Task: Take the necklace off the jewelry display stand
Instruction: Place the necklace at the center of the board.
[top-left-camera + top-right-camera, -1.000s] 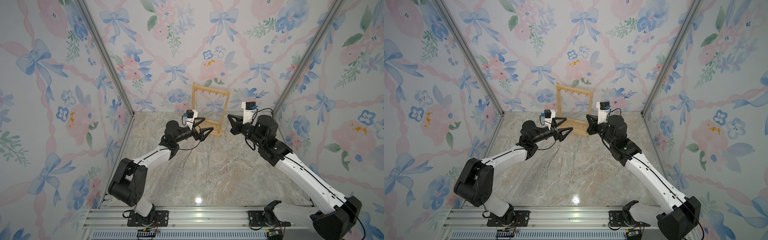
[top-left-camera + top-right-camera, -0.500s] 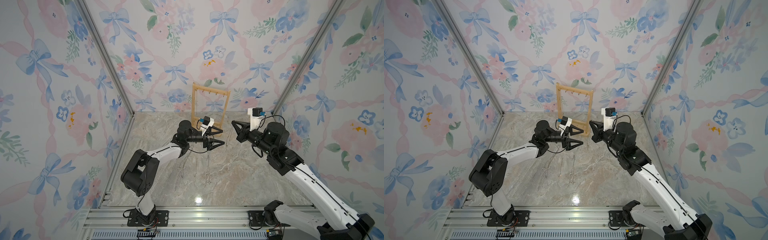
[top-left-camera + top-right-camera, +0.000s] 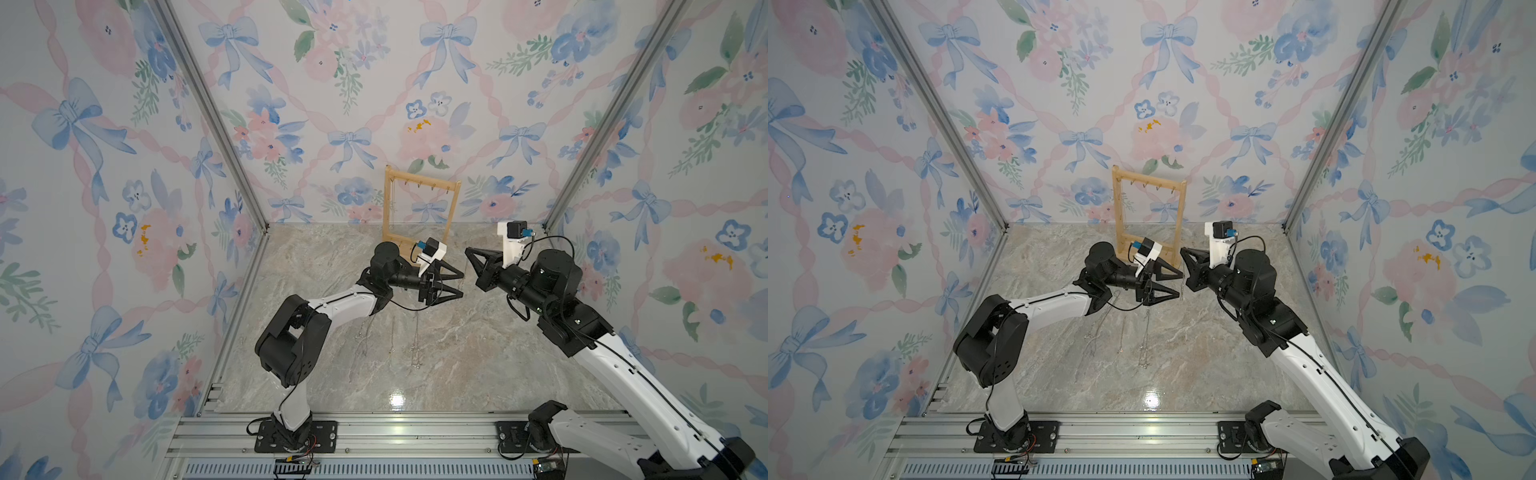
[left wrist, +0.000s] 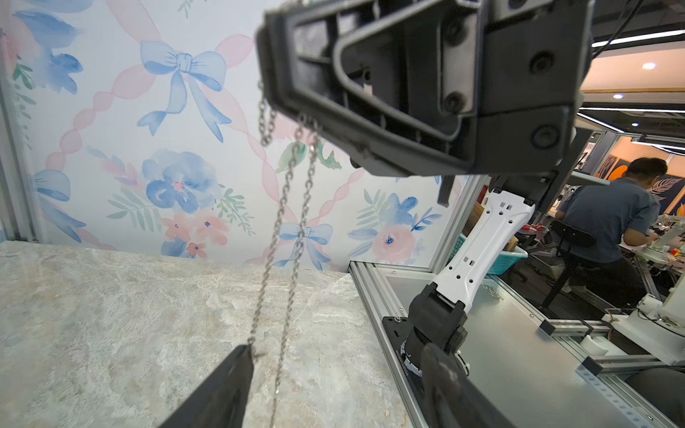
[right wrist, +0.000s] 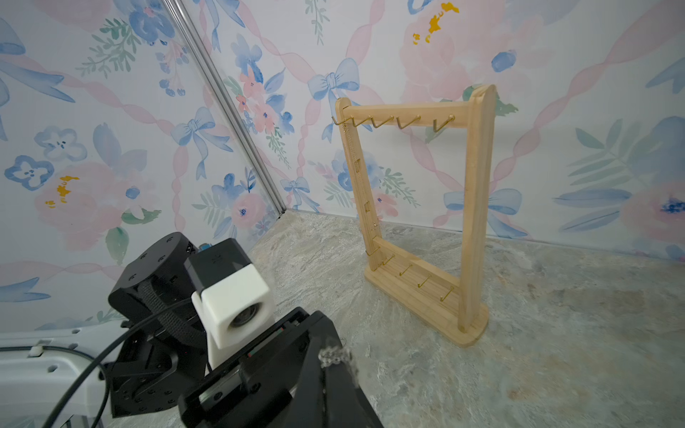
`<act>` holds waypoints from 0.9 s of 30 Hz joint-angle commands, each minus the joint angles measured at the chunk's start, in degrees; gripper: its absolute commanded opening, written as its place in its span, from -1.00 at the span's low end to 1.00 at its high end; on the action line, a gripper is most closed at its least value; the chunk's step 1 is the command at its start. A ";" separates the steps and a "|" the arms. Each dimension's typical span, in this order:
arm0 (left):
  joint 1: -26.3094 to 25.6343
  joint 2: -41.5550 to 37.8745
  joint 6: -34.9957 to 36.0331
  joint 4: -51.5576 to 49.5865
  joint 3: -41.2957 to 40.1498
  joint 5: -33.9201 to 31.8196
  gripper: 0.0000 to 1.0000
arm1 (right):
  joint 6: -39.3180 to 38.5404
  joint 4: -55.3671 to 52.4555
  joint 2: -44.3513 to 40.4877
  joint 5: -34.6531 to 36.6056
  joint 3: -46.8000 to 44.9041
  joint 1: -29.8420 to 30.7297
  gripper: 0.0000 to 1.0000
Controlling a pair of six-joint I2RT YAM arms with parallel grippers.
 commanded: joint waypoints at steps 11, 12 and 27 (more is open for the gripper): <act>-1.11 2.01 0.55 0.65 1.64 -5.98 0.38 | 0.88 -0.74 -2.27 -0.97 -1.15 -0.47 -1.00; -1.23 2.11 0.73 0.54 1.73 -6.21 0.36 | 0.89 -0.81 -2.30 -0.98 -1.21 -0.40 -1.00; -2.87 5.03 0.92 -1.28 4.28 -7.04 -0.67 | 1.67 -1.09 -3.73 -0.99 -2.27 -1.44 -1.00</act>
